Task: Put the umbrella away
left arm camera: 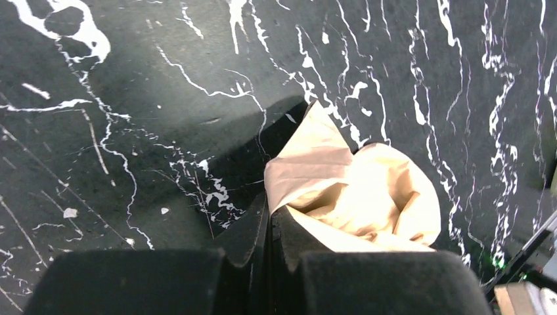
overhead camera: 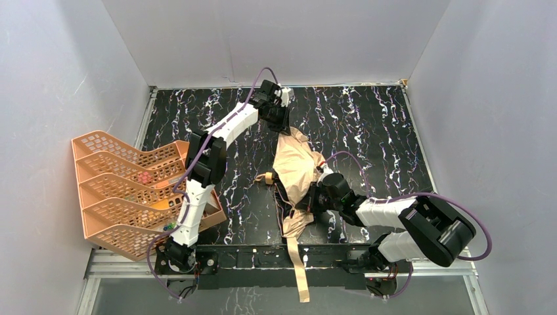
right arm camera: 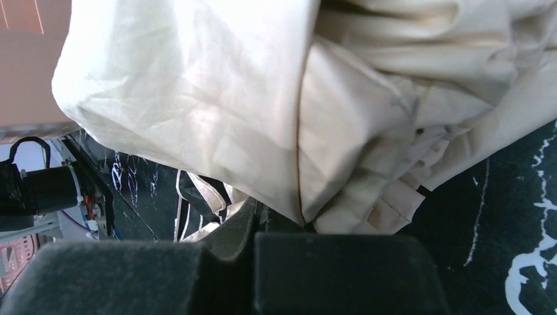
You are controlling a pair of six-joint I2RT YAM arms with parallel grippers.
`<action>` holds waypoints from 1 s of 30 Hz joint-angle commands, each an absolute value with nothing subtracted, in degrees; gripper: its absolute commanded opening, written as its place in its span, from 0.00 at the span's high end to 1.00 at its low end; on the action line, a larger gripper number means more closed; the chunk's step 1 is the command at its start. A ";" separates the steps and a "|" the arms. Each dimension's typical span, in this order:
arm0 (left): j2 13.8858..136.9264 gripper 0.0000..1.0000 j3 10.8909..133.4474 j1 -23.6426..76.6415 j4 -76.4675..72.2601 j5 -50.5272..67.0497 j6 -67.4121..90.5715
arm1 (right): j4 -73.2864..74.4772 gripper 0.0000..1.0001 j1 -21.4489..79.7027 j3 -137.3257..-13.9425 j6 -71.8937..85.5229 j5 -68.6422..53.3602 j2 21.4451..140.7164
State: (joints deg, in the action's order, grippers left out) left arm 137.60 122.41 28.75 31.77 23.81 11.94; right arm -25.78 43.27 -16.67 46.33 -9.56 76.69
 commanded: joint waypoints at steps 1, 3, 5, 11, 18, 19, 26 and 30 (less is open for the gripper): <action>132.15 1.00 123.40 27.16 32.61 17.76 17.82 | -17.40 1.00 43.33 -14.50 44.89 -4.66 80.22; 130.71 1.00 122.85 26.10 31.64 18.38 20.63 | -17.57 1.00 43.34 -14.50 45.21 -4.74 80.73; 129.32 1.00 122.87 25.09 30.55 19.23 22.96 | -17.66 1.00 43.34 -14.42 45.26 -4.77 81.09; 127.88 1.00 126.78 23.93 30.31 24.21 25.93 | -17.96 1.00 43.33 -14.50 45.45 -4.90 81.79; 124.36 0.88 122.92 23.99 28.86 31.11 27.37 | -18.91 1.00 43.34 -14.57 45.48 -5.48 82.62; 122.97 0.87 120.88 23.95 27.85 31.11 27.75 | -18.98 1.00 43.37 -14.54 45.53 -5.53 82.68; 116.74 0.88 113.40 23.74 22.39 37.80 30.55 | -19.80 1.00 43.34 -14.55 45.34 -6.10 83.42; 114.18 0.82 109.45 22.52 16.89 41.77 33.79 | -20.36 1.00 43.34 -14.59 45.38 -6.37 83.84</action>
